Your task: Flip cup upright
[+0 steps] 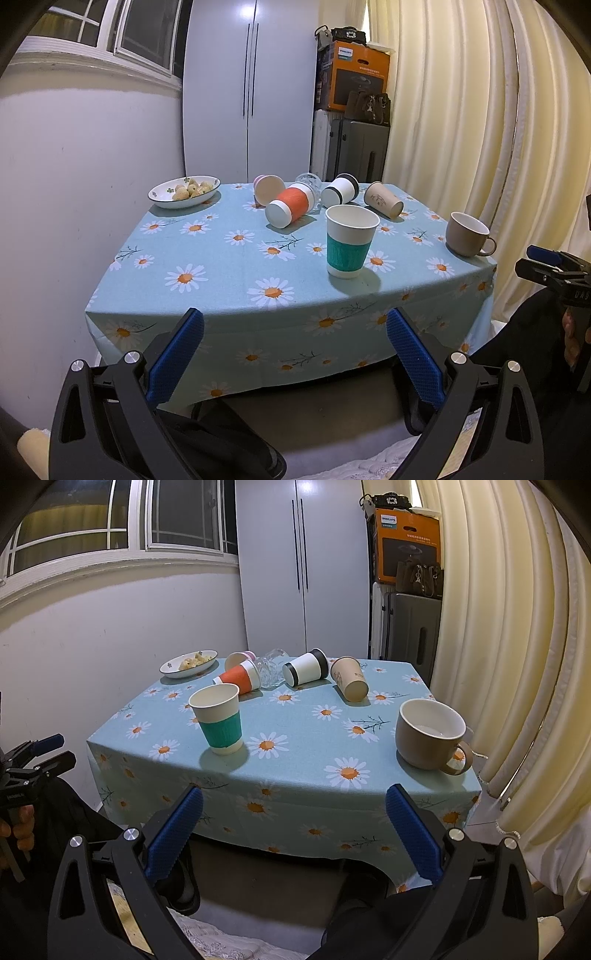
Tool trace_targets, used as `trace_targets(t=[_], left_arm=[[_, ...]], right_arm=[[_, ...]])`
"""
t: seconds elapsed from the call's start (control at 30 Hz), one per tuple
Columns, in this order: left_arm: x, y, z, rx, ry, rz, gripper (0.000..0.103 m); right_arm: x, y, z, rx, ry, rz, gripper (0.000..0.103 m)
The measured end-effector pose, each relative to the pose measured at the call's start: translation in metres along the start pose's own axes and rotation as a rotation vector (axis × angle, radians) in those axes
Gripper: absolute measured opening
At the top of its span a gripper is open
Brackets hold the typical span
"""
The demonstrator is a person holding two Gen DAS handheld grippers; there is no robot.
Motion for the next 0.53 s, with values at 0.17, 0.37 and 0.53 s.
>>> trace_targets(t=[0.17,0.37,0.53], left_arm=[[-0.0010,0.0005,0.0002,0.006,0.001,-0.002,0.096],[-0.0008,0.0001,0.0003,-0.001,0.001,-0.003,0.096],[-0.0012,0.0003,0.0004,0.001,0.004,0.009,0.096]], right_arm=[[0.0004,0.0000,0.0000,-0.001,-0.002,0.001,0.098],[0.0003,0.0000,0.0001,-0.001,-0.003,0.000,0.098],[0.0014,-0.0007,0.0004,-0.004,-0.003,0.000,0.098]])
Point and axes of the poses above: each gripper's, at about its wrist camera, not at the fingertips, and x roughly the way its jaws point, y to its right, z to its underside, the point moved 6 cm from there along x, roughly the way its jaws point, and after that the axes turned 3 degrees about z, right-handed, at the moved point
